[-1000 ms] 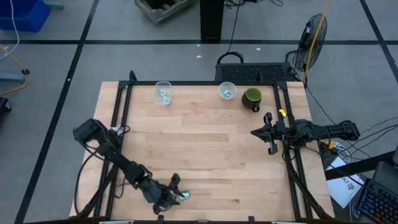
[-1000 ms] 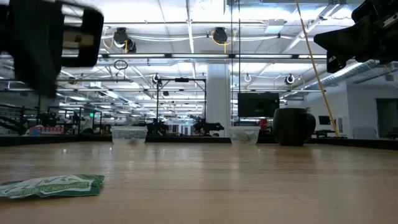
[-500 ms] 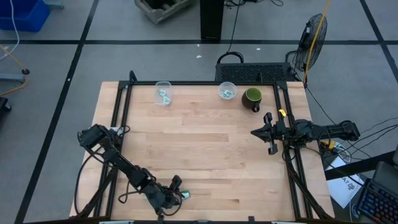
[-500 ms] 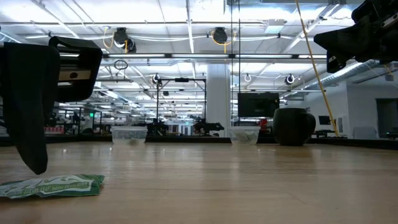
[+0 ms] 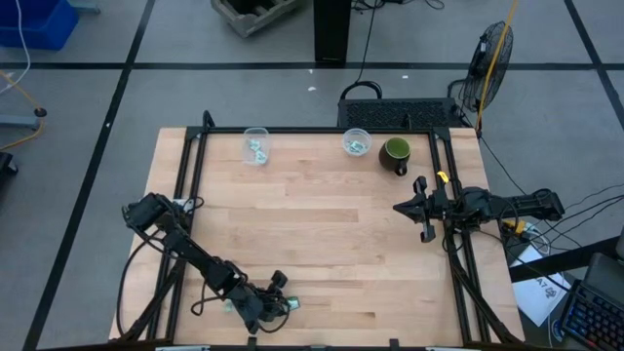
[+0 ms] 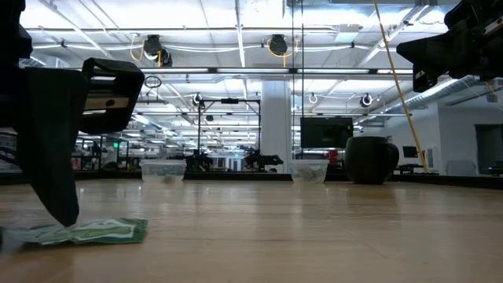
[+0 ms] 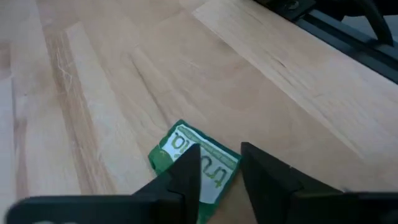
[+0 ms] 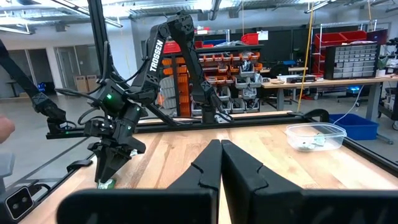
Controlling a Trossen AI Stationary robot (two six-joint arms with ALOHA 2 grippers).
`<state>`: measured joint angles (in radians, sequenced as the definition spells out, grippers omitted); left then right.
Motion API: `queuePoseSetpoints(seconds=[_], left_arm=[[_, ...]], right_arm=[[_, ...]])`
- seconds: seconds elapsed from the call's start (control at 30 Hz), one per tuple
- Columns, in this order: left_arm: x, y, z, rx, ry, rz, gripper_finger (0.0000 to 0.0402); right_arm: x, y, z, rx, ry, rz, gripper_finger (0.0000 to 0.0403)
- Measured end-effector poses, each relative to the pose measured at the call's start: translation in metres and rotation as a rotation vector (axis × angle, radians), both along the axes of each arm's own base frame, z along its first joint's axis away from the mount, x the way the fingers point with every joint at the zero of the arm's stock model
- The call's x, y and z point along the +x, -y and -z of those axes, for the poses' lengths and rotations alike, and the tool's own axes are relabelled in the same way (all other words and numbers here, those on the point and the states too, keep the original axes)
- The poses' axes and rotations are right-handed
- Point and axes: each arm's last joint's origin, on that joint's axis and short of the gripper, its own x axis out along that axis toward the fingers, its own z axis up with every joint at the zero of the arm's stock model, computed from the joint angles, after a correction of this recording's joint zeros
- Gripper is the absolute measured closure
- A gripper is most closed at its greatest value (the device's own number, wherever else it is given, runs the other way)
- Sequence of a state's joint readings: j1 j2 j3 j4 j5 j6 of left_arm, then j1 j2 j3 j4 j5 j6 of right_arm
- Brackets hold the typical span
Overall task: Pick and place items into bin
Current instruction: Put the dark green truvia packet into the left transparent bin
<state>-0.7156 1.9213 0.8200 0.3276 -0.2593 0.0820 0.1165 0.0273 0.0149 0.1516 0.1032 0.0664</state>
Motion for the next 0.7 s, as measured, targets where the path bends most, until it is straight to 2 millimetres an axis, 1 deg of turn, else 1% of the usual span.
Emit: queuePoseSetpoints(seconds=[0.3,0.33,0.53,0.7], left_arm=[[0.001,-0.003,0.001,0.022,-0.002,0.003,0.0388],[0.002,-0.004,0.001,0.023,-0.002,0.001,0.0394],[0.006,-0.009,0.001,0.021,0.009,-0.036,0.0396],[0.008,-0.017,-0.009,0.066,0.046,-0.101,0.0398]], right_arm=[[0.000,0.000,0.000,0.000,0.000,0.000,0.0399],[0.000,0.000,0.000,0.000,0.000,0.000,0.0399],[0.000,0.000,0.000,0.000,0.000,0.000,0.0399],[0.000,0.000,0.000,0.000,0.000,0.000,0.0399]])
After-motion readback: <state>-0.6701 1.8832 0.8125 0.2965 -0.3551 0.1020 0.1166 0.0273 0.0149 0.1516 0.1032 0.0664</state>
